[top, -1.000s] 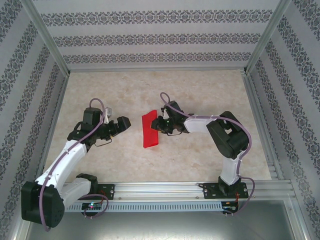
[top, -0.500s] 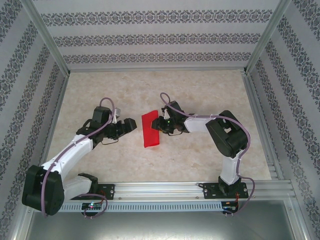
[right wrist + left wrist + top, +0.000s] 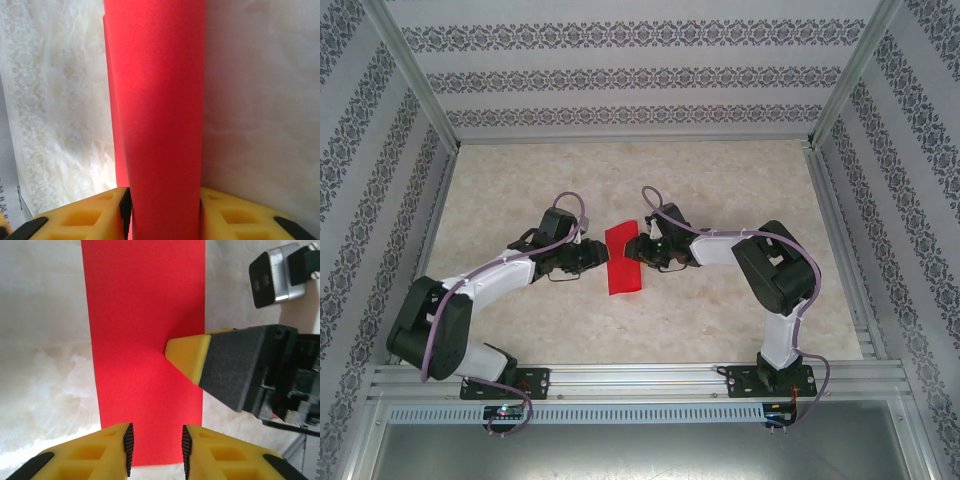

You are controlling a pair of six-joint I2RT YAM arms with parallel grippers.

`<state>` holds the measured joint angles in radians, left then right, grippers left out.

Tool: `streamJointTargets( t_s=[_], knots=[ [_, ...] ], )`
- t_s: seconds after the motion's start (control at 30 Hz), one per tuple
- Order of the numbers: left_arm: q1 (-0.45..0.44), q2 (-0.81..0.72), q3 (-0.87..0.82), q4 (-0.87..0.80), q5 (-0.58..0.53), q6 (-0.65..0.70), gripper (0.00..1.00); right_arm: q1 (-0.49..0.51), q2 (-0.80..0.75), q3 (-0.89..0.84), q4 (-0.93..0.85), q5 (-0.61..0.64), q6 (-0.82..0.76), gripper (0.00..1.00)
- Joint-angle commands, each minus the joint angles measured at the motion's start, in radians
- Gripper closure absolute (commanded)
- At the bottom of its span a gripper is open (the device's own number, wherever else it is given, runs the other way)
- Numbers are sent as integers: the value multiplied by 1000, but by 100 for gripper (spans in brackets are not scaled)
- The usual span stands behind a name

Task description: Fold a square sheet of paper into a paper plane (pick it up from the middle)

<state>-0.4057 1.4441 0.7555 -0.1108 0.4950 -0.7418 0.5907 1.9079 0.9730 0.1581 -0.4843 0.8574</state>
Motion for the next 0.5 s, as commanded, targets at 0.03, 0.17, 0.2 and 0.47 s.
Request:
streamJointTargets(
  t_s=[0.03, 0.17, 0.2, 0.47],
  knots=[
    [-26, 82, 45, 78, -21, 10, 71, -8, -15, -18, 11, 12, -24, 61],
    [-41, 156, 70, 94, -27, 21, 76, -8, -20, -25, 15, 18, -25, 60],
    [-44, 170, 76, 96, -30, 24, 76, -8, -22, -27, 15, 20, -27, 60],
    [-58, 255, 99, 103, -31, 41, 78, -6, -57, -25, -22, 50, -54, 57]
  ],
)
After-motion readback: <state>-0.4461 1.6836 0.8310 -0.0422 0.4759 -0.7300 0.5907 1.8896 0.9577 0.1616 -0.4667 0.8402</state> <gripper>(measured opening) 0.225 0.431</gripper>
